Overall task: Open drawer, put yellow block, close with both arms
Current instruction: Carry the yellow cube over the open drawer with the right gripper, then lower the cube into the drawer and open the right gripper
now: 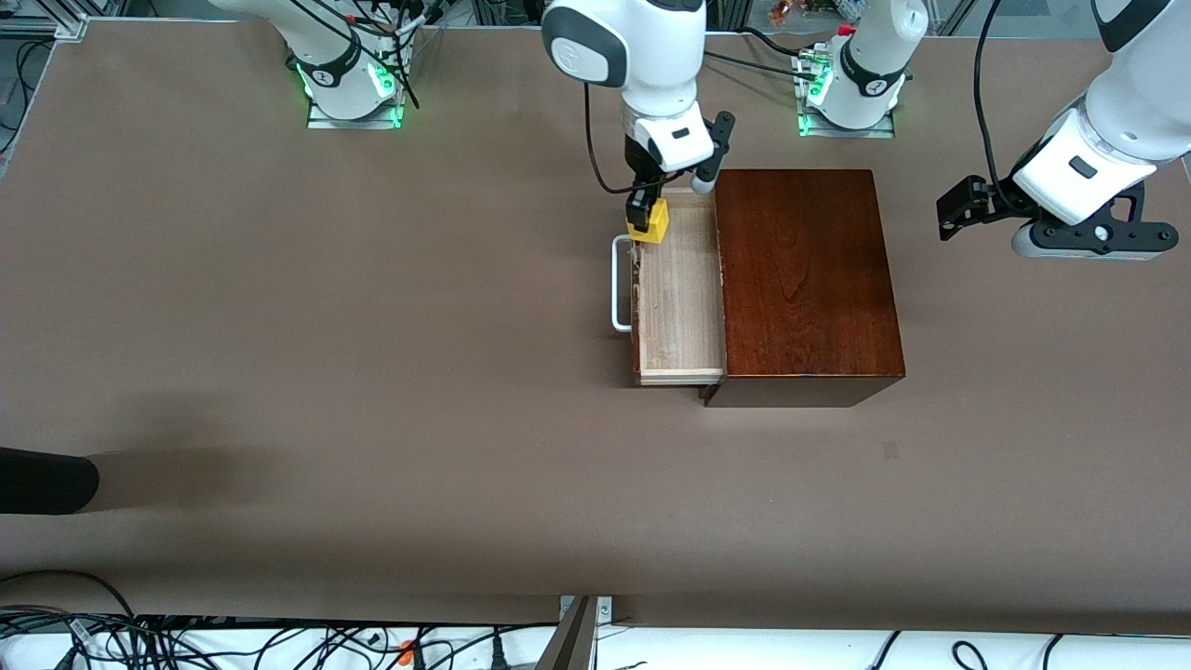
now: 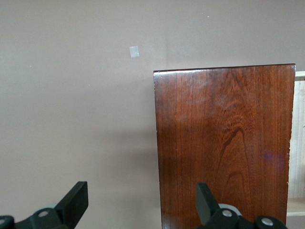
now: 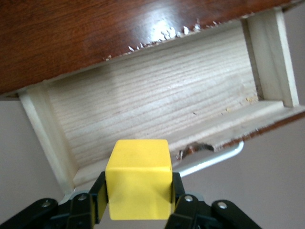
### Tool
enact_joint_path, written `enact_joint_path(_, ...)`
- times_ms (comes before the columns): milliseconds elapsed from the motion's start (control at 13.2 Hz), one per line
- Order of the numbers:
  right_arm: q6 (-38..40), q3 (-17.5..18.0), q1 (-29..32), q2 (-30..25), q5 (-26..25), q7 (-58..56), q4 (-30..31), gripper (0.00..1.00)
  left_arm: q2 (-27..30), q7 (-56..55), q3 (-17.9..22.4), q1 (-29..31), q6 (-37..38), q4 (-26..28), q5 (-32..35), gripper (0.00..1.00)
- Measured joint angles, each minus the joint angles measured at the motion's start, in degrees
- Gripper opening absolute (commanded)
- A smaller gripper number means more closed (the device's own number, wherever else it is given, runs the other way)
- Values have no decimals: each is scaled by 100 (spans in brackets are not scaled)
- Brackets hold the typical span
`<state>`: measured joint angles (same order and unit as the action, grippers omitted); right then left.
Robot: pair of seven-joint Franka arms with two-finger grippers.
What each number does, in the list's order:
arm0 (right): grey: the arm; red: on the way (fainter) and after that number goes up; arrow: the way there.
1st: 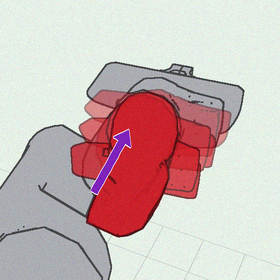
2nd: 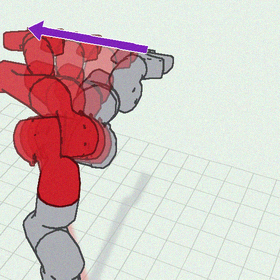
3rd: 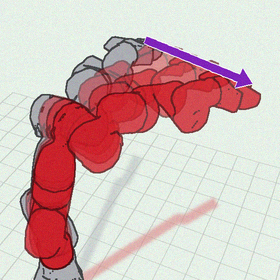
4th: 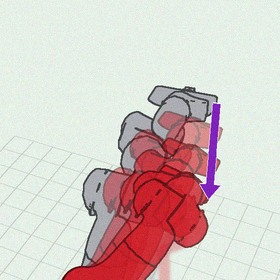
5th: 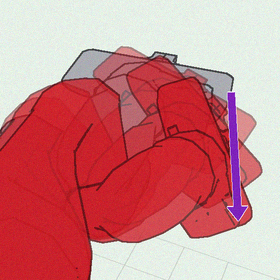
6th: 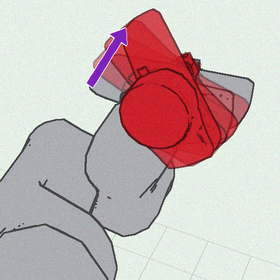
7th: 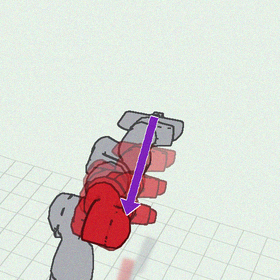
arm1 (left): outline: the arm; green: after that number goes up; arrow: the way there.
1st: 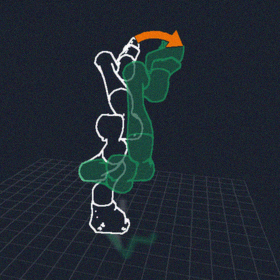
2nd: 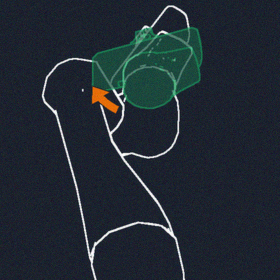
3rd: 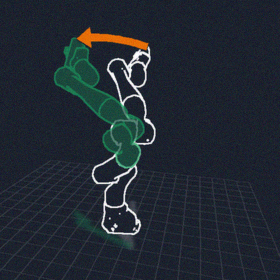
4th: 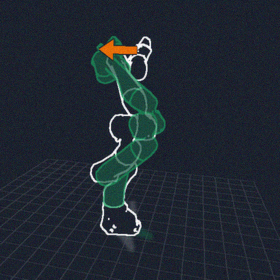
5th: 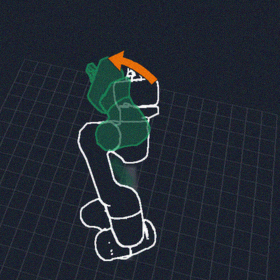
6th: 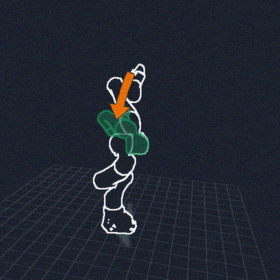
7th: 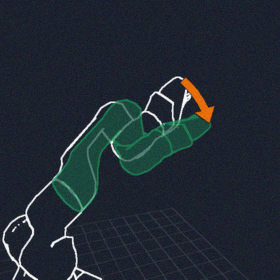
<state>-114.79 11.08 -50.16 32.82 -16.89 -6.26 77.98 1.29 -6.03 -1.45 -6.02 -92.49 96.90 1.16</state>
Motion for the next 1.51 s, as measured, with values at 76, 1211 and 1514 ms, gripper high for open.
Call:
enact_joint_path(76, 1, -2, -32, 166, -73, -89, -144, 32, 0, 0, 0, 0, 0, -5, 0, 100)
enact_joint_path(1211, 21, -70, -120, 1083, -238, -1116, -909, 32, 0, 0, -4, -7, 11, -12, 0, 100)
enact_joint_path(1514, -82, -100, -111, 1159, -239, -1284, -938, 37, 0, 0, -4, -9, 12, -12, 0, 100)
